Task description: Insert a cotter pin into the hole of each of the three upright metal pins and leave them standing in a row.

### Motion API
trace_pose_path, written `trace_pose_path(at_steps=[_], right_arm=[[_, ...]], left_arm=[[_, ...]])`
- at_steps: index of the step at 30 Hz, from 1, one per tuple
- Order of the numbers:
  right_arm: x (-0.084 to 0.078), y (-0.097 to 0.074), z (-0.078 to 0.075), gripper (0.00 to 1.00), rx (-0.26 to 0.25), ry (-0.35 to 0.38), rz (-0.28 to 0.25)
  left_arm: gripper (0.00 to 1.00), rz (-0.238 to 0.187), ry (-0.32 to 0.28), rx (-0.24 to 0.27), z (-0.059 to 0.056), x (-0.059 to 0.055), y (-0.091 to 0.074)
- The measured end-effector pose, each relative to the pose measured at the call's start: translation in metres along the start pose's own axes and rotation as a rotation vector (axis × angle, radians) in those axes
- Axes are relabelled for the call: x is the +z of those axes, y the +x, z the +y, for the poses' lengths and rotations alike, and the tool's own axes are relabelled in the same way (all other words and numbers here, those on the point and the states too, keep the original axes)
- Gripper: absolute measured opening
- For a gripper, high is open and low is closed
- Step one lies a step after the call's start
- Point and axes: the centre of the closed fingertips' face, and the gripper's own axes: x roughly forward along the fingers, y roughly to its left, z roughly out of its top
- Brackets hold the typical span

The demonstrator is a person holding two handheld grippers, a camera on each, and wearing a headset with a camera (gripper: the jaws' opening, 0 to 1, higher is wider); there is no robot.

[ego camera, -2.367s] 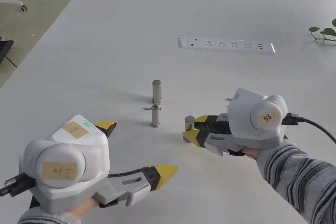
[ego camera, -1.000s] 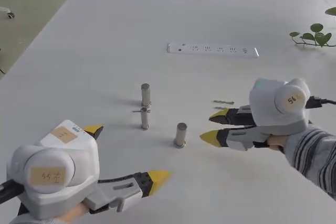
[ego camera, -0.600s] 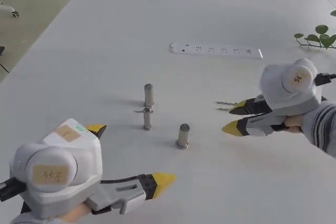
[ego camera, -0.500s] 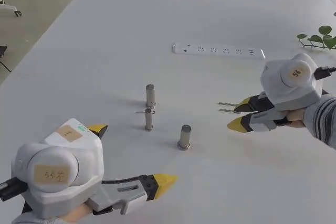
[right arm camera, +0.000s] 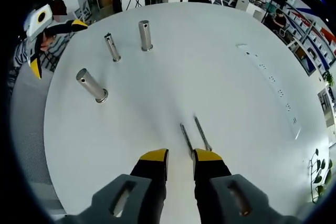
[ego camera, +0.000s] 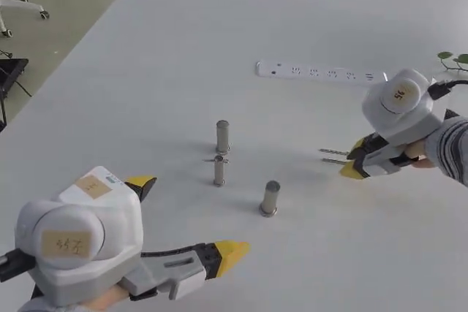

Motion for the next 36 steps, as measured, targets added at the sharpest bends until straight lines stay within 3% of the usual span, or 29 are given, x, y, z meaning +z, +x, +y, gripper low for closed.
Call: trace_pose_path(at_steps=[4, 6, 23, 28, 30, 36], right_arm=[[-0.002, 0.004, -0.003, 0.1, 0.003, -0.01, 0.019], [-0.004, 0.005, -0.006, 0.1, 0.004, -0.004, 0.031], [-0.007, 0.009, -0.016, 0.0, 0.033, -0.026, 0.079], [-0.007, 0.009, -0.014, 0.0, 0.021, -0.086, 0.09], [-0.007, 0.008, -0.013, 0.0, 0.012, -0.127, 0.088], [-0.001, 0.006, -0.01, 0.0, -0.035, -0.134, 0.028]], left_arm=[[0.91, 0.017, 0.0, 0.002, 0.001, -0.006, 0.0], [0.88, 0.045, 0.015, -0.007, 0.0, -0.01, 0.0], [0.89, 0.041, 0.016, -0.01, -0.001, -0.01, 0.002], [0.9, 0.042, 0.022, -0.024, -0.004, -0.009, 0.003], [0.89, 0.049, 0.032, -0.028, -0.006, -0.01, 0.004], [0.84, 0.046, 0.045, -0.05, -0.01, -0.008, 0.003]])
